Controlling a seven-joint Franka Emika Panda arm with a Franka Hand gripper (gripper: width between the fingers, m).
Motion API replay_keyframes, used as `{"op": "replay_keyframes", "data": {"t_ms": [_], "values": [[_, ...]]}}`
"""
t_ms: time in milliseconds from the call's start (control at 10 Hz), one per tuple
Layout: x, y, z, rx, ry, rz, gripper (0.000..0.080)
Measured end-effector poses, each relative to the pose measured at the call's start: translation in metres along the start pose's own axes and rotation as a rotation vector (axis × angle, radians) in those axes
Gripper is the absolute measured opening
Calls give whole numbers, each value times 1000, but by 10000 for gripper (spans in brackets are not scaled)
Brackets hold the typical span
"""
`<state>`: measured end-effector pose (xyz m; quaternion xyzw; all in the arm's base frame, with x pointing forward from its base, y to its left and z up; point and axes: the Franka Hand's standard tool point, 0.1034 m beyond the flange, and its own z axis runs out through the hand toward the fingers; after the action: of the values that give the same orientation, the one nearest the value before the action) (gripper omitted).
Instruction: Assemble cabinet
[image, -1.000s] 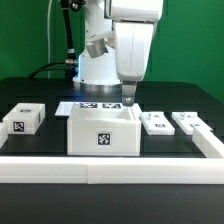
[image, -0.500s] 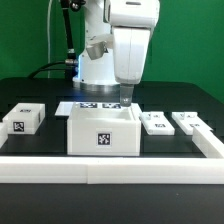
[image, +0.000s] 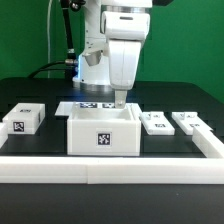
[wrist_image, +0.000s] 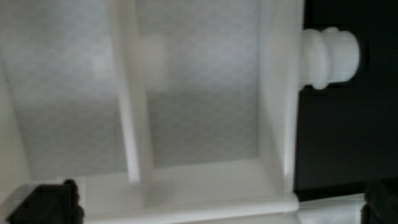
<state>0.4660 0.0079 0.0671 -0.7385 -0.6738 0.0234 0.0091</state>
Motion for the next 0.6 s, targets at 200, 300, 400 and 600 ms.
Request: {"op": "replay_keyframes", "data": {"t_ms": [200,300,400,600], "values": [[-2,-15,7,15,0,1,798],[-2,-21,10,25,-1,2,798],[-2,-29,16,30,0,2,798],[-2,-41,26,48,2,-1,798]]}}
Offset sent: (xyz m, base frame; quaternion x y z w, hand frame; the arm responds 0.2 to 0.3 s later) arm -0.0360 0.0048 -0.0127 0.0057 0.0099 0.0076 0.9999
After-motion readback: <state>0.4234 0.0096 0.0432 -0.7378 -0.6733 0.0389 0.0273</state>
